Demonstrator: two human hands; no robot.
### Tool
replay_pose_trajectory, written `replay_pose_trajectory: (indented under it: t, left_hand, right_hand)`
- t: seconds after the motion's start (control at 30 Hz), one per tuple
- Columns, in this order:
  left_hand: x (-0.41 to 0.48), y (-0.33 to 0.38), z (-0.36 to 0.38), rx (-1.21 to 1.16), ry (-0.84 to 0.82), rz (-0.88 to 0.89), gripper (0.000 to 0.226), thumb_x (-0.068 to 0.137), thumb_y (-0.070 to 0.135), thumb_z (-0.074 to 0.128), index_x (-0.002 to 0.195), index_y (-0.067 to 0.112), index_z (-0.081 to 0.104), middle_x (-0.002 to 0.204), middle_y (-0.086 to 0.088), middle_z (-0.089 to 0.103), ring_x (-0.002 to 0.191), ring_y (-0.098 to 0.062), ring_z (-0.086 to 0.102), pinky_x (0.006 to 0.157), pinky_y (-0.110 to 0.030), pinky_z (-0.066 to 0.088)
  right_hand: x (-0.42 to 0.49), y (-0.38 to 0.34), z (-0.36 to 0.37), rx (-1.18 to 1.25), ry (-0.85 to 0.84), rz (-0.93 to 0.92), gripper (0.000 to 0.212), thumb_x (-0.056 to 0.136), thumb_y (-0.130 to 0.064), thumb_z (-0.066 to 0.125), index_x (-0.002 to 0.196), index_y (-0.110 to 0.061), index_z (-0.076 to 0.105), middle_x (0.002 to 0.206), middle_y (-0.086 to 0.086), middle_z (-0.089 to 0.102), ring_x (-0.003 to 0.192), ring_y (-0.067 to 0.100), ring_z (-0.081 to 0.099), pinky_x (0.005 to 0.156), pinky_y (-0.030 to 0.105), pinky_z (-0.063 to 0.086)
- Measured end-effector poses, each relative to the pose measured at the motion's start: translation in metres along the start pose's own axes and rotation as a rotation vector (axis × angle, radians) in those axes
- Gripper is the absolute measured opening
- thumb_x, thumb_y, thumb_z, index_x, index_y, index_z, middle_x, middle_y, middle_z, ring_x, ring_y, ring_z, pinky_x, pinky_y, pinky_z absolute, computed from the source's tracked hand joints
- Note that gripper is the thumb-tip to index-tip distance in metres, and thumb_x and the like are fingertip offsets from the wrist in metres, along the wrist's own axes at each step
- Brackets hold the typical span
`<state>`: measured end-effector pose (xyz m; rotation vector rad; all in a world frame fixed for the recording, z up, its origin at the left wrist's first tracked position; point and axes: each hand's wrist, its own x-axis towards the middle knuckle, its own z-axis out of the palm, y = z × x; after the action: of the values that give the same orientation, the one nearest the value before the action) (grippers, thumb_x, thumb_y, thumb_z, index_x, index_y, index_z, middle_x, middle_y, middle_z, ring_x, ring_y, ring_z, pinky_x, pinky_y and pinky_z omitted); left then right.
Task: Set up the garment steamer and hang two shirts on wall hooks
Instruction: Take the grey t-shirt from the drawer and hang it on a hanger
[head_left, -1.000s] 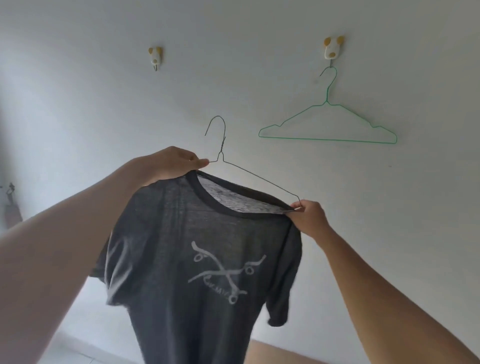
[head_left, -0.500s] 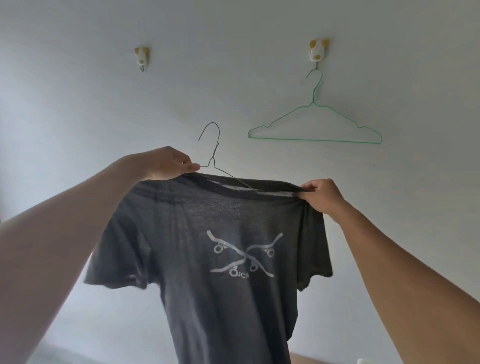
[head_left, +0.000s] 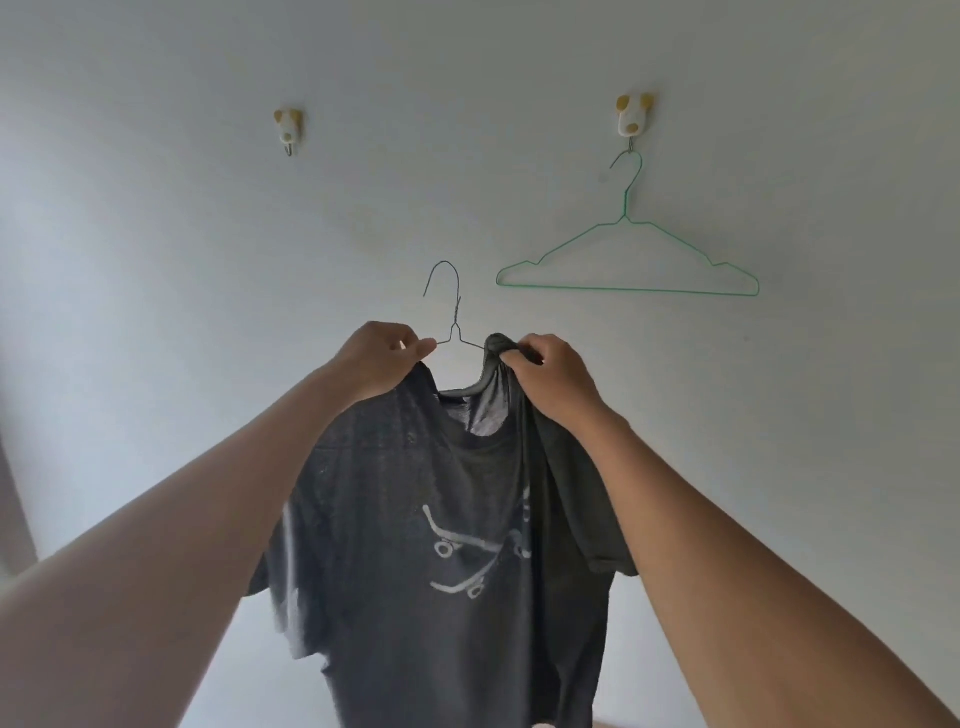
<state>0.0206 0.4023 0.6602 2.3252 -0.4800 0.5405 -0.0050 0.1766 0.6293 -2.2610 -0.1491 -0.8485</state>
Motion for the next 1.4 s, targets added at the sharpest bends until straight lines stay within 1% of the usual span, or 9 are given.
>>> replay_pose_trajectory:
  t: [0.2, 0.37, 0.5, 0.7, 0.9, 1.03, 1.13, 1.3, 1.4]
  left_hand:
    - [-0.005, -0.010, -0.016, -0.099, 0.126, -0.073, 0.035, 0.093, 0.049, 0.052, 0.084, 0.017, 0.065, 0.068, 0.001, 0.054, 0.056, -0.014, 0.049, 0.051, -0.026, 0.033]
    - [-0.014, -0.020, -0.022, -0.174, 0.103, -0.071, 0.034, 0.091, 0.050, 0.055, 0.081, 0.019, 0.066, 0.064, 0.002, 0.050, 0.052, -0.015, 0.044, 0.050, -0.025, 0.032]
    - [-0.019, -0.027, -0.028, -0.200, 0.069, -0.033, 0.036, 0.089, 0.053, 0.056, 0.074, 0.021, 0.065, 0.054, 0.008, 0.044, 0.049, -0.012, 0.039, 0.050, -0.024, 0.028]
    - [-0.022, -0.041, -0.032, -0.185, -0.064, 0.067, 0.038, 0.088, 0.054, 0.056, 0.075, 0.020, 0.064, 0.038, 0.015, 0.037, 0.034, -0.004, 0.031, 0.036, -0.012, 0.024]
    - [-0.020, -0.072, -0.052, -0.054, -0.157, 0.091, 0.025, 0.086, 0.060, 0.054, 0.088, 0.036, 0.062, 0.084, 0.008, 0.066, 0.075, -0.005, 0.058, 0.064, -0.023, 0.039]
    - [-0.021, -0.068, -0.049, 0.013, -0.068, 0.105, 0.033, 0.090, 0.056, 0.050, 0.069, 0.034, 0.063, 0.064, 0.003, 0.062, 0.055, -0.011, 0.052, 0.052, -0.025, 0.038]
    - [-0.022, -0.064, -0.052, 0.017, -0.023, 0.108, 0.030, 0.092, 0.053, 0.049, 0.071, 0.036, 0.062, 0.068, 0.001, 0.064, 0.060, -0.014, 0.055, 0.054, -0.025, 0.040]
    - [-0.023, -0.049, -0.050, -0.032, 0.069, 0.042, 0.040, 0.087, 0.058, 0.055, 0.070, 0.024, 0.066, 0.051, 0.008, 0.049, 0.046, -0.007, 0.043, 0.049, -0.024, 0.034]
    - [-0.023, -0.037, -0.047, -0.048, 0.090, 0.023, 0.049, 0.082, 0.064, 0.057, 0.061, 0.020, 0.061, 0.044, 0.013, 0.042, 0.040, -0.005, 0.036, 0.048, -0.024, 0.031]
  right_hand:
    - [-0.004, -0.006, -0.008, -0.080, 0.109, 0.042, 0.034, 0.086, -0.046, 0.050, 0.064, -0.019, 0.047, 0.065, -0.004, 0.052, 0.066, 0.023, 0.053, 0.057, 0.031, 0.036]
    - [-0.011, -0.002, -0.015, -0.110, -0.144, 0.042, 0.040, 0.077, -0.060, 0.056, 0.069, -0.021, 0.051, 0.089, -0.003, 0.055, 0.083, 0.022, 0.056, 0.076, 0.040, 0.043]
    - [-0.018, -0.006, -0.021, 0.004, -0.210, 0.088, 0.052, 0.073, -0.079, 0.048, 0.085, -0.028, 0.053, 0.086, -0.008, 0.053, 0.081, 0.014, 0.053, 0.072, 0.034, 0.040]
    - [-0.023, -0.016, -0.017, -0.042, -0.261, -0.010, 0.028, 0.097, -0.052, 0.045, 0.095, -0.030, 0.062, 0.083, -0.014, 0.061, 0.080, 0.001, 0.058, 0.071, 0.027, 0.038]
    - [-0.026, -0.014, -0.038, 0.032, -0.290, 0.022, 0.023, 0.097, -0.044, 0.051, 0.093, -0.031, 0.070, 0.098, -0.013, 0.071, 0.093, 0.001, 0.063, 0.080, 0.017, 0.043]
    - [-0.019, -0.016, -0.055, -0.042, -0.433, 0.066, 0.006, 0.091, -0.035, 0.065, 0.094, -0.039, 0.069, 0.096, -0.025, 0.068, 0.090, -0.014, 0.058, 0.077, 0.006, 0.038]
    - [-0.015, -0.011, -0.066, -0.071, -0.521, 0.077, 0.020, 0.085, -0.021, 0.073, 0.088, -0.040, 0.070, 0.084, -0.023, 0.073, 0.078, -0.012, 0.064, 0.065, 0.001, 0.041]
    - [-0.012, 0.002, -0.062, -0.051, -0.369, 0.035, 0.026, 0.097, -0.017, 0.055, 0.099, -0.035, 0.073, 0.083, -0.025, 0.069, 0.072, -0.013, 0.062, 0.070, 0.010, 0.043]
    - [-0.007, 0.009, -0.055, -0.131, -0.252, -0.036, 0.028, 0.101, -0.014, 0.043, 0.106, -0.025, 0.068, 0.096, -0.011, 0.065, 0.080, 0.000, 0.058, 0.073, 0.021, 0.043]
